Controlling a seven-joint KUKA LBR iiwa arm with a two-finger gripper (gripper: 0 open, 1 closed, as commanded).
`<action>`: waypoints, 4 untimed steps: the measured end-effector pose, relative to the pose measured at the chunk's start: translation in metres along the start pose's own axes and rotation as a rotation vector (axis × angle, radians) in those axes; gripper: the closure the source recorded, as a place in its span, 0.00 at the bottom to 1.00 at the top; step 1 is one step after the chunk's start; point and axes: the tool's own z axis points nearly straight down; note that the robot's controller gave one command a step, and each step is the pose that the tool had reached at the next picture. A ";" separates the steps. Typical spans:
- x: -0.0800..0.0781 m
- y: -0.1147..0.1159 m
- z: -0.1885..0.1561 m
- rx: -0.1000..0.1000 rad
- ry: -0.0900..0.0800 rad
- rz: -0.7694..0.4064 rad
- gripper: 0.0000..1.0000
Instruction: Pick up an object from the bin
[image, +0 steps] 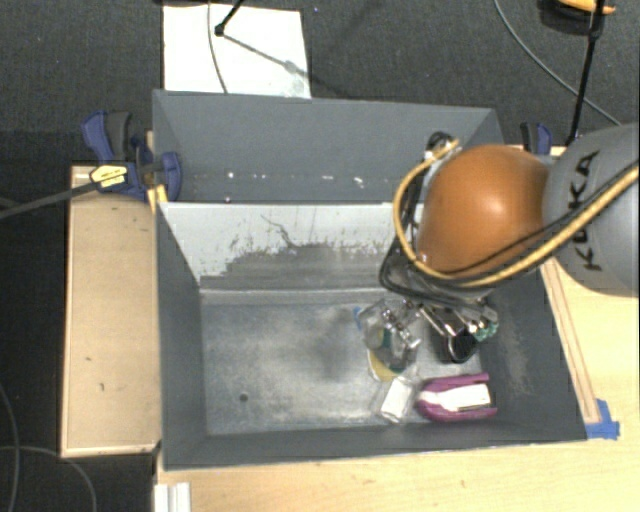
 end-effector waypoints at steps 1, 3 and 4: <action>0.003 0.027 0.004 -0.003 -0.001 0.000 1.00; 0.013 0.001 0.125 0.000 -0.007 0.003 0.00; 0.010 0.001 0.120 0.002 -0.013 0.002 1.00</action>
Offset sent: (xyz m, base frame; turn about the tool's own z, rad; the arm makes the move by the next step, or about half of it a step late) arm -0.0167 0.0183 -0.0041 0.0023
